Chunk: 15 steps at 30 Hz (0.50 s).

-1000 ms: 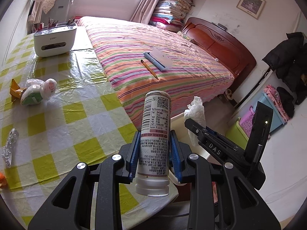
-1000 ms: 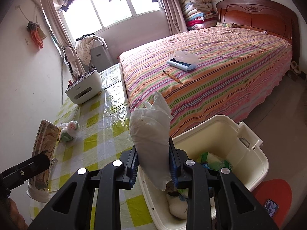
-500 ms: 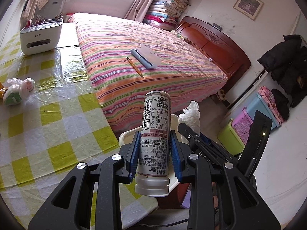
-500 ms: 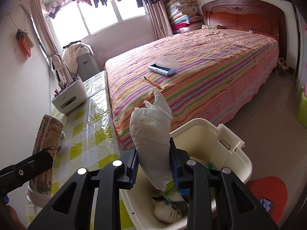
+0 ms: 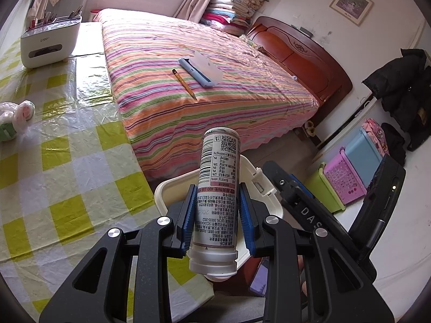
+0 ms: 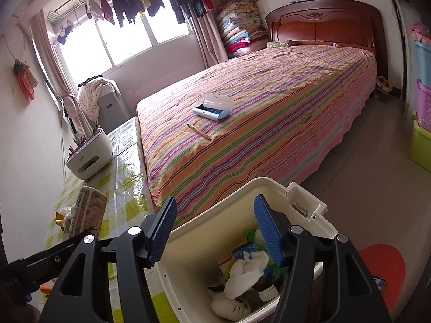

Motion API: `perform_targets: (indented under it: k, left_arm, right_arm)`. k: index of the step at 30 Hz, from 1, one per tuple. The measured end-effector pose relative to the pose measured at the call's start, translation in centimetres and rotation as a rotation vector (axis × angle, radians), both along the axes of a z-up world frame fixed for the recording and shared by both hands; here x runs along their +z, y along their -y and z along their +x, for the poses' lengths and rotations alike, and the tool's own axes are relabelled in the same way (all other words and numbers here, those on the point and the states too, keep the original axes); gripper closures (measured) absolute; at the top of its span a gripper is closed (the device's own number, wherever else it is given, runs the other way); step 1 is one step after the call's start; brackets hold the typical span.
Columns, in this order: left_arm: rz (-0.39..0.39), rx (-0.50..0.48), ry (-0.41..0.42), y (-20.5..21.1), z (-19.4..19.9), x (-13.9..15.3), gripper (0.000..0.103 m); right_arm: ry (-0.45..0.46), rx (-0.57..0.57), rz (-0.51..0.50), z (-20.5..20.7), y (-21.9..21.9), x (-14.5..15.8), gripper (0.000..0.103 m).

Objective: Collect trash
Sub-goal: 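Open both grippers over the cream basket, dropping bag and pill bottle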

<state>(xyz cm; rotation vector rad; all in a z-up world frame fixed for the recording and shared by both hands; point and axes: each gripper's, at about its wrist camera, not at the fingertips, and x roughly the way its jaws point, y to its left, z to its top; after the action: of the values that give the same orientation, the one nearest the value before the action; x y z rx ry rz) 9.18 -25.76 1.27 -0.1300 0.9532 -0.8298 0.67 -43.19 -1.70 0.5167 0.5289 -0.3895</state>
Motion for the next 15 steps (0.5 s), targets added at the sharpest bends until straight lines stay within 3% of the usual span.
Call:
perform_targets:
  k: [9,15]
  left_arm:
    - [0.024,-0.021,-0.015,1.5,0.4,-0.8,0.074]
    - [0.046,-0.054,-0.032,3.4,0.7,-1.9,0.074]
  right_arm:
    - [0.161,-0.151,0.041,-3.3,1.9,1.1,0.044]
    - [0.209,-0.188,0.053,-4.1,2.6,1.6,0.044]
